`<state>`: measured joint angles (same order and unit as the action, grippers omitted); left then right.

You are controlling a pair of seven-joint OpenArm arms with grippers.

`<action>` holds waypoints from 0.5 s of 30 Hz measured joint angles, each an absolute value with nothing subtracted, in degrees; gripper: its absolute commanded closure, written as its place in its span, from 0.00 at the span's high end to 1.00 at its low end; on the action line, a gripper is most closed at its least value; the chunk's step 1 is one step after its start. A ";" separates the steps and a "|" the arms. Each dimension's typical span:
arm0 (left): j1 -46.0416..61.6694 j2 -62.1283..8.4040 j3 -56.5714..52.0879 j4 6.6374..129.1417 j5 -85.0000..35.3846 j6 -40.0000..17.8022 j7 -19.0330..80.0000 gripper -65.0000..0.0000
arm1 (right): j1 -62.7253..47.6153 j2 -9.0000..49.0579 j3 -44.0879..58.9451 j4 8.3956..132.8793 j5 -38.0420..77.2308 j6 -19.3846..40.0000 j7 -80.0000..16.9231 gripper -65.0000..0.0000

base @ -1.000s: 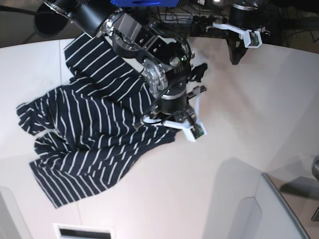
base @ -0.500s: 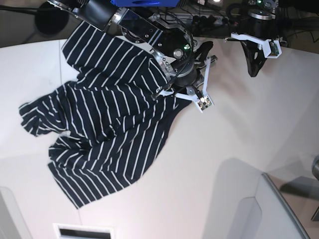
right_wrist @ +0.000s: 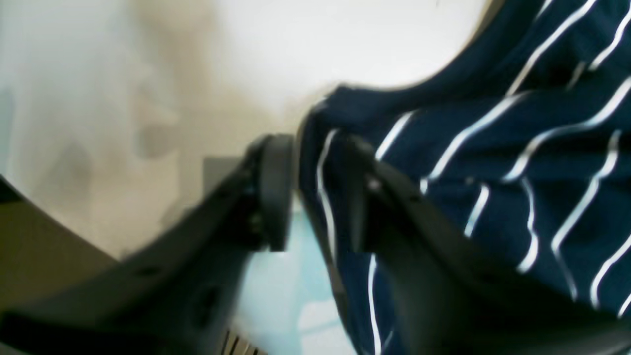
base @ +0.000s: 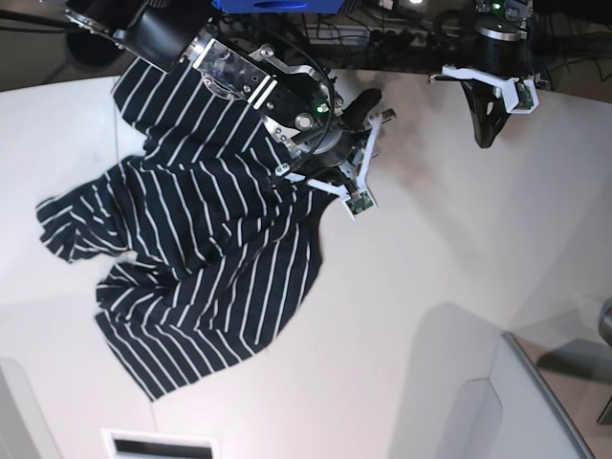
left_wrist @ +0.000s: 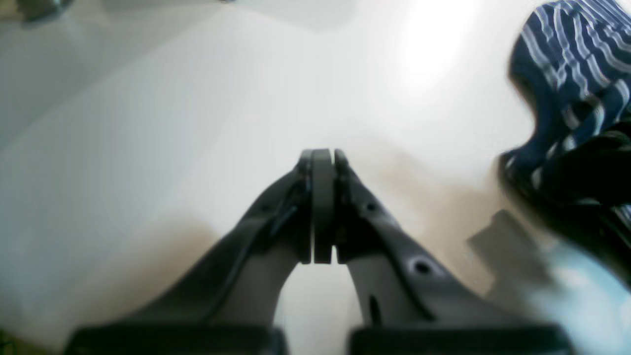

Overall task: Layout the t-shirt on the table in an organized manner, then fold the t-shirt properly
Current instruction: 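Drag the grasped shirt with the right gripper across the table center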

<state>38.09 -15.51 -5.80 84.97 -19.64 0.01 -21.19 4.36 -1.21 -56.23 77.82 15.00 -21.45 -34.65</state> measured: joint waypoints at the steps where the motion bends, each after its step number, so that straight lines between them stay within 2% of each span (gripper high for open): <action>1: 38.09 -15.53 -5.80 84.20 -19.64 0.03 -21.02 0.00 | 4.38 -1.08 -56.25 77.91 15.03 -21.45 -34.63 0.38; 4: 38.13 -15.42 -5.80 83.61 -19.77 0.08 -20.97 0.00 | 4.38 -1.04 -56.25 78.46 15.00 -21.47 -34.13 0.35; 8: 37.98 -15.42 -5.80 83.59 -19.79 0.05 -21.21 0.00 | 3.84 1.04 -56.73 82.85 14.94 -21.32 -27.20 0.27; 13: 37.98 -15.22 -5.28 83.53 -19.38 0.03 -21.17 0.00 | 2.90 4.32 -56.36 86.13 15.03 -21.10 -19.70 0.01; 15: 37.89 -15.27 -5.30 83.53 -19.35 0.03 -21.17 0.00 | 3.31 4.71 -54.89 84.75 15.09 -20.78 -17.19 0.01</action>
